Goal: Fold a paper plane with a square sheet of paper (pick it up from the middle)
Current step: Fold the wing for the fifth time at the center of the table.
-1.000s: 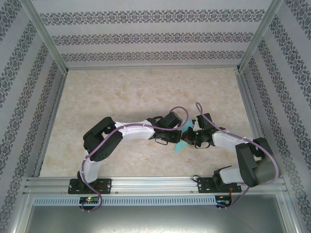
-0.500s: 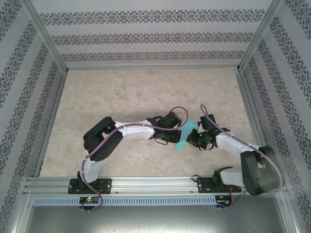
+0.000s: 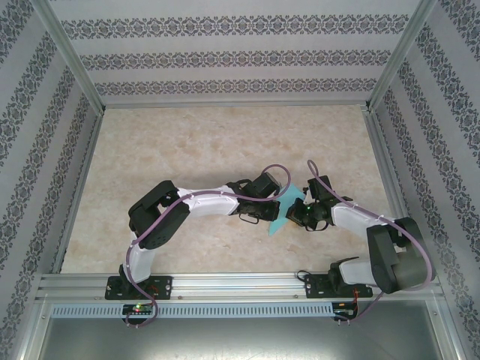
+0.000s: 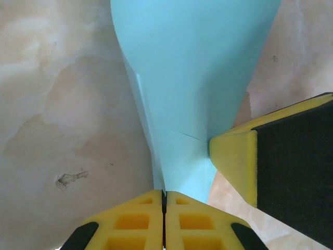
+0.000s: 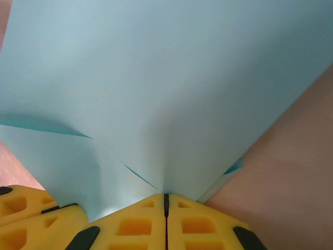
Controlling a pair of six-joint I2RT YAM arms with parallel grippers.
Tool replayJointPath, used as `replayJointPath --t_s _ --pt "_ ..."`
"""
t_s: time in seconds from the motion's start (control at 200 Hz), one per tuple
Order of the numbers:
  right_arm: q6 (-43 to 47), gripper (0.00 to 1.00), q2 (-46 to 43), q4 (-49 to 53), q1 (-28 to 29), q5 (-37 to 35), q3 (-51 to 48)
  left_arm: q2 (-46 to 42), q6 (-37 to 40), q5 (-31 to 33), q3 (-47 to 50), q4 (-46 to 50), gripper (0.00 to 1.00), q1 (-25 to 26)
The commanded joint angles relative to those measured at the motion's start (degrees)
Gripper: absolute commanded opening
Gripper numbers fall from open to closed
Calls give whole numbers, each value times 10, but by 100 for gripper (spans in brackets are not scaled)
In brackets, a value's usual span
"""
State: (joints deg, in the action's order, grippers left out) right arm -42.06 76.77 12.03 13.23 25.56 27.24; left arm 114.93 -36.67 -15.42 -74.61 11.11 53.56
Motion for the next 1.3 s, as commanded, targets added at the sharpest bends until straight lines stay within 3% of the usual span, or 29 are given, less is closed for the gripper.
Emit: replayJointPath --t_s 0.0,0.984,1.294 --pt "1 6 24 5 -1 -16 -16 6 -5 -11 -15 -1 10 3" --pt "-27 5 35 -76 2 34 -41 49 -8 -25 -26 -9 10 5" --pt "-31 5 15 -75 -2 41 -47 42 -2 -55 8 -75 19 4"
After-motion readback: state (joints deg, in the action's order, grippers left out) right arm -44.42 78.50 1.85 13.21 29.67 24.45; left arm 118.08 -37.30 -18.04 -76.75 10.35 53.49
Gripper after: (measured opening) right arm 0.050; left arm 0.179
